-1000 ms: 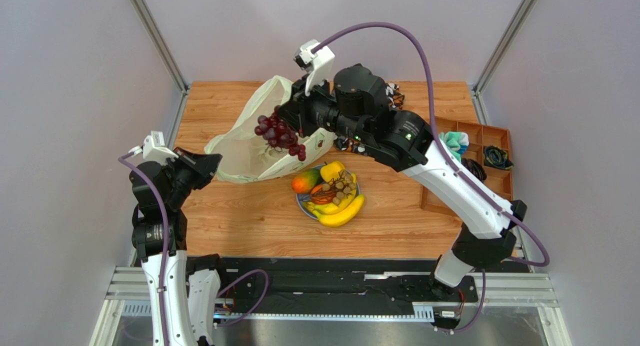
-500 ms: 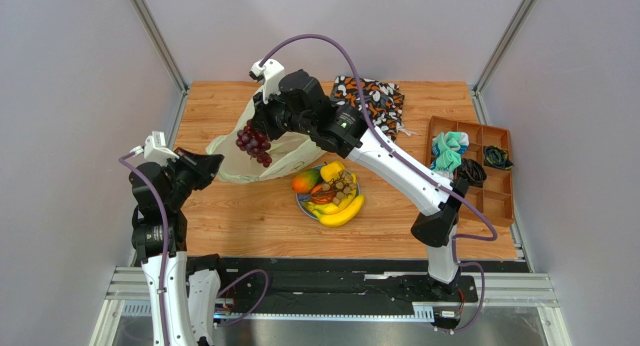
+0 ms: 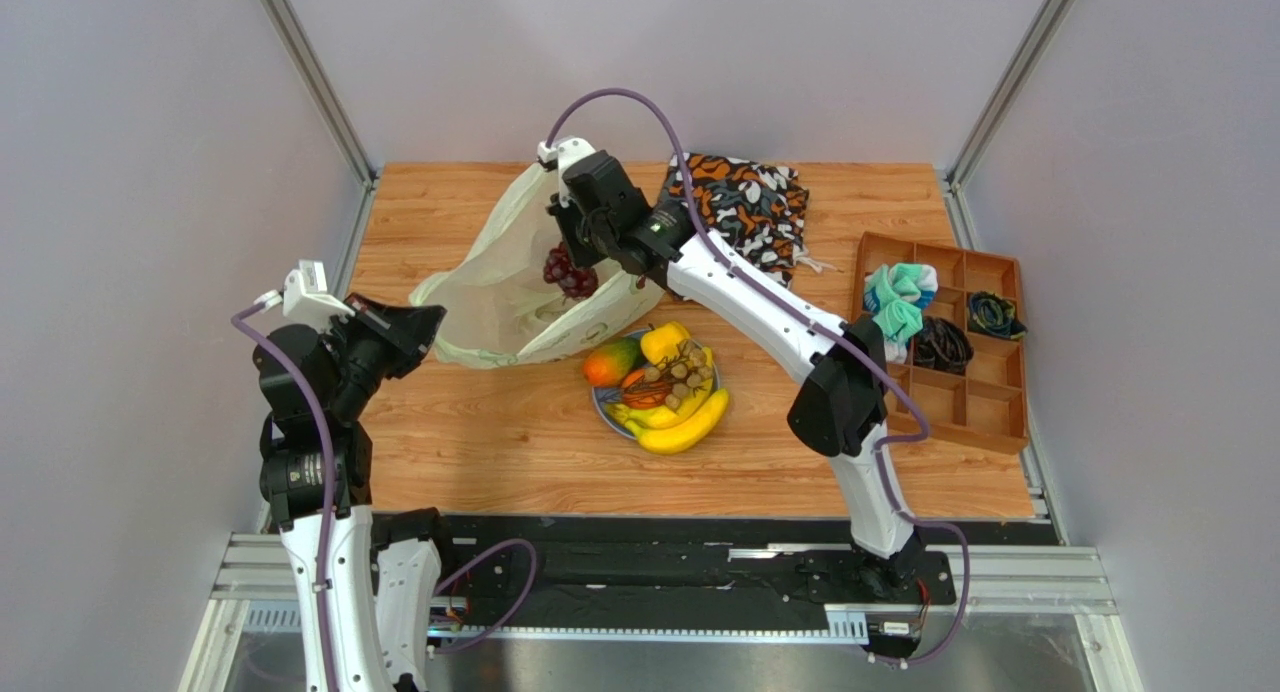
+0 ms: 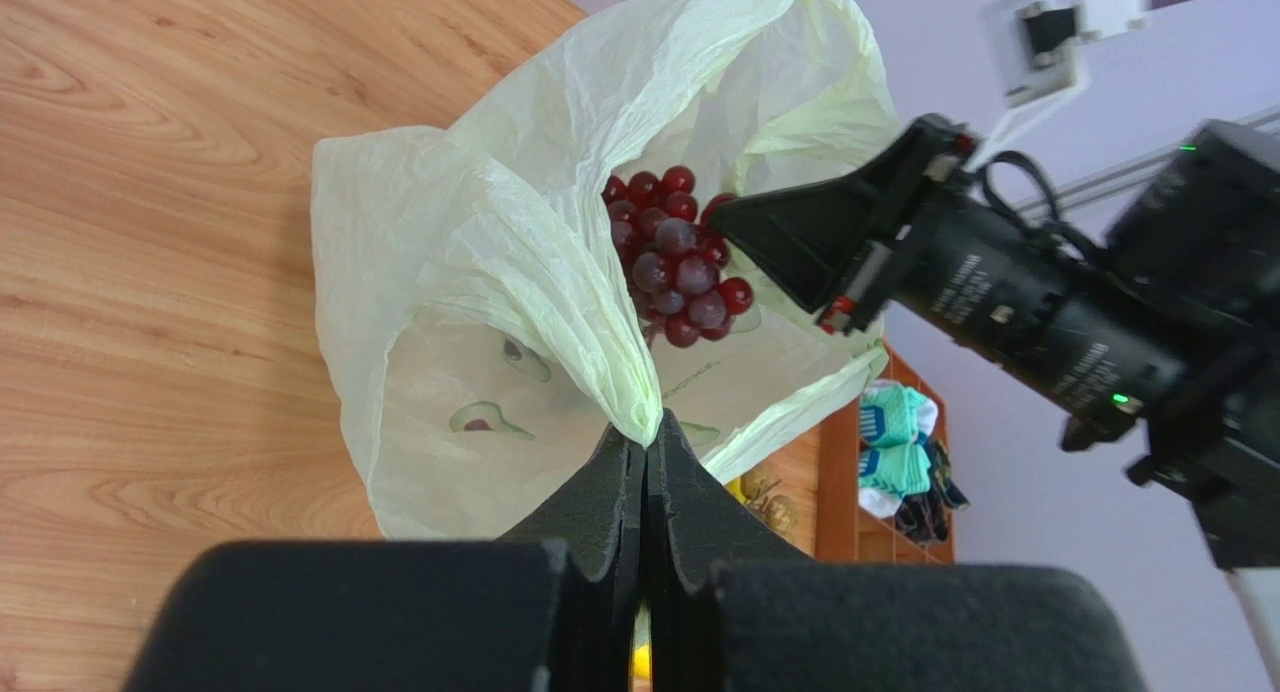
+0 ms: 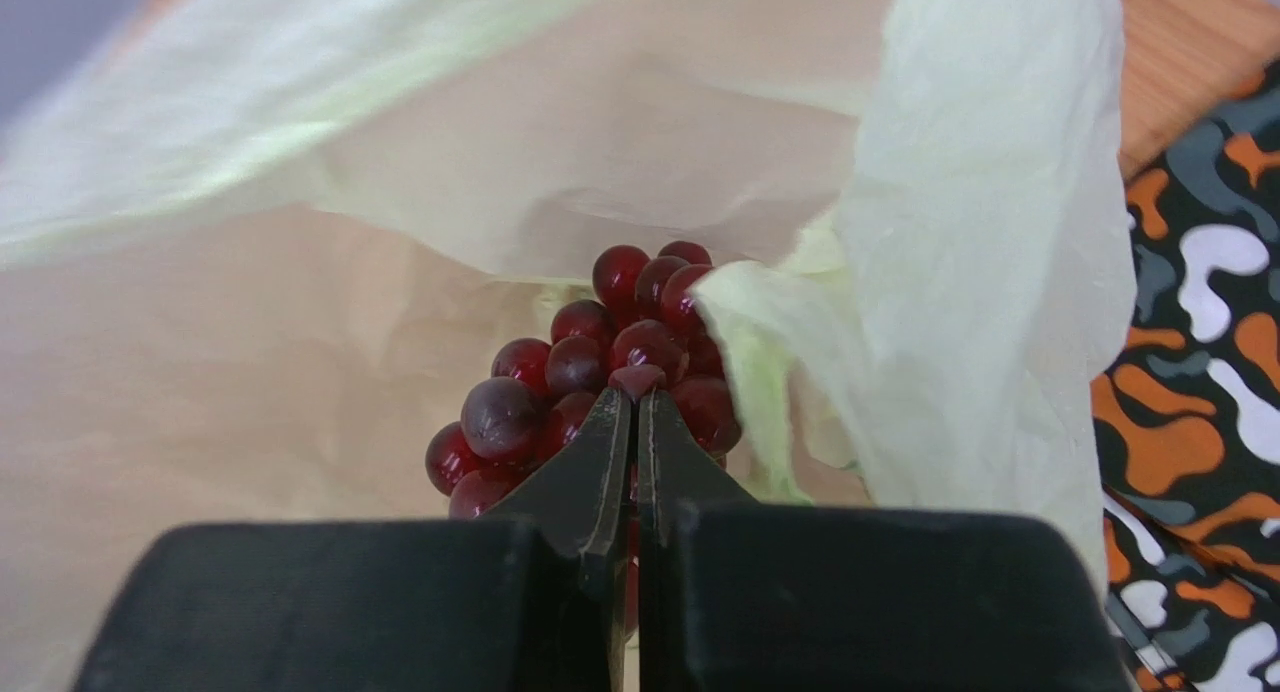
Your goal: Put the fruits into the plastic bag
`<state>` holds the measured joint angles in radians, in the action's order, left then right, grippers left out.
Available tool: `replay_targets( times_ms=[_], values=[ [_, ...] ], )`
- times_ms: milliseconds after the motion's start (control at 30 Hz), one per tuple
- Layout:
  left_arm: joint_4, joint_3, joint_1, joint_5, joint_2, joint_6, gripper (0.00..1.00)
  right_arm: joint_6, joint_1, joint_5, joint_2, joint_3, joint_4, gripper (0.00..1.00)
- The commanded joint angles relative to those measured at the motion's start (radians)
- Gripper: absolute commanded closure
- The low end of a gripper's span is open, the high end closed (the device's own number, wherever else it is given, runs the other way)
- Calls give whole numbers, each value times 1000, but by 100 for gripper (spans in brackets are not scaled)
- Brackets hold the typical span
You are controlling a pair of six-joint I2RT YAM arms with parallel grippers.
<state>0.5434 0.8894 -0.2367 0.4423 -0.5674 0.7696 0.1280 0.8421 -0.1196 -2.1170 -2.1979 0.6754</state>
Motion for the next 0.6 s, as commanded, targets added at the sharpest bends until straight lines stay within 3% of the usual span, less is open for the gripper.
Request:
replay_targets(
  times_ms=[0, 300, 400, 567],
  values=[
    [-10, 36, 2, 7, -5, 7, 100, -14, -34, -115, -34, 15, -45, 100],
    [-26, 33, 2, 15, -20, 5, 100, 32, -60, -160, -110, 66, -46, 98],
    [-28, 28, 2, 15, -22, 5, 100, 36, -64, -140, -109, 72, -46, 89],
    [-36, 19, 2, 13, -22, 11, 100, 35, -67, -120, -93, 70, -50, 59]
  ],
)
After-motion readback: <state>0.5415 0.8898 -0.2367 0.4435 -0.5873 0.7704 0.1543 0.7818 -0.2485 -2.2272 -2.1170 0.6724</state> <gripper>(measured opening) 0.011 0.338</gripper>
